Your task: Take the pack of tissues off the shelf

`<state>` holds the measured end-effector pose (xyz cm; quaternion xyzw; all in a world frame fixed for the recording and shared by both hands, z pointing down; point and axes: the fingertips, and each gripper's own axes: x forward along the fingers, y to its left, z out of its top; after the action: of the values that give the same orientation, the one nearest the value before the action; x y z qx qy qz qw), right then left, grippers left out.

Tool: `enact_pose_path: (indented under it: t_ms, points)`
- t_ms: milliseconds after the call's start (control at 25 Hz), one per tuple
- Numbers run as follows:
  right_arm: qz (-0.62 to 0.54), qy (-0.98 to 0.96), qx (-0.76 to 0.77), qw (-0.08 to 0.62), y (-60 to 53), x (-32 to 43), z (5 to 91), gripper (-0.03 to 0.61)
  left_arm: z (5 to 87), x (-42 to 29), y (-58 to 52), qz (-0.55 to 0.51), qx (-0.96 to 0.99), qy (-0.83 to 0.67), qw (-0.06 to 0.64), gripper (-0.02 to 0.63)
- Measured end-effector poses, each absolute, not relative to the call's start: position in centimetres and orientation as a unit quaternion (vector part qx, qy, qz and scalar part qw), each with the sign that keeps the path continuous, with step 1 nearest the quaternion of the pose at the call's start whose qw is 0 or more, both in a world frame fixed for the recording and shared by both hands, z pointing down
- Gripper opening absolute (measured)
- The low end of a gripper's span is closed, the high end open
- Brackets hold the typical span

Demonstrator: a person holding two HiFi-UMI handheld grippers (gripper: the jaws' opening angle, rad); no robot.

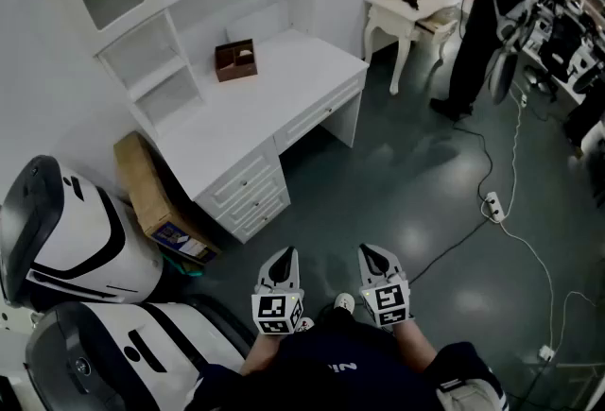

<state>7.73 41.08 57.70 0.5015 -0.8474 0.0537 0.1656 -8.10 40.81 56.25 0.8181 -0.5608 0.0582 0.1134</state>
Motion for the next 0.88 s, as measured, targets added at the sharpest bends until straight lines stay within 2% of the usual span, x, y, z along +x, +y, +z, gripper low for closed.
enact_pose_path:
  t_ms: [360,560,600,640,680,840,880]
  points:
    - [0.051,-0.848,0.503,0.160,41.1,7.2,57.3,0.008,56.3,-8.0,40.9,0.058,0.824,-0.552,0.117,0.003]
    - [0.057,-0.847,0.511,0.134,40.3,7.4,56.5,0.011,56.2,-7.8,40.6,0.054,0.827,-0.548,0.118,0.003]
    - [0.063,-0.850,0.508,0.128,40.1,7.4,56.5,0.034,56.1,-7.8,40.5,0.049,0.827,-0.546,0.120,0.004]
    - [0.070,-0.854,0.501,0.124,40.0,7.3,56.5,0.154,56.1,-7.7,40.4,0.044,0.829,-0.544,0.123,0.005]
    - [0.075,-0.858,0.493,0.122,39.9,7.2,56.6,0.247,56.0,-7.5,40.4,0.039,0.831,-0.541,0.126,0.031]
    - [0.076,-0.866,0.479,0.125,39.6,7.2,56.8,0.330,56.0,-6.7,40.2,0.032,0.841,-0.524,0.132,0.261]
    - [0.077,-0.866,0.478,0.123,39.5,7.4,56.8,0.347,56.2,-6.6,40.2,0.035,0.841,-0.523,0.134,0.298]
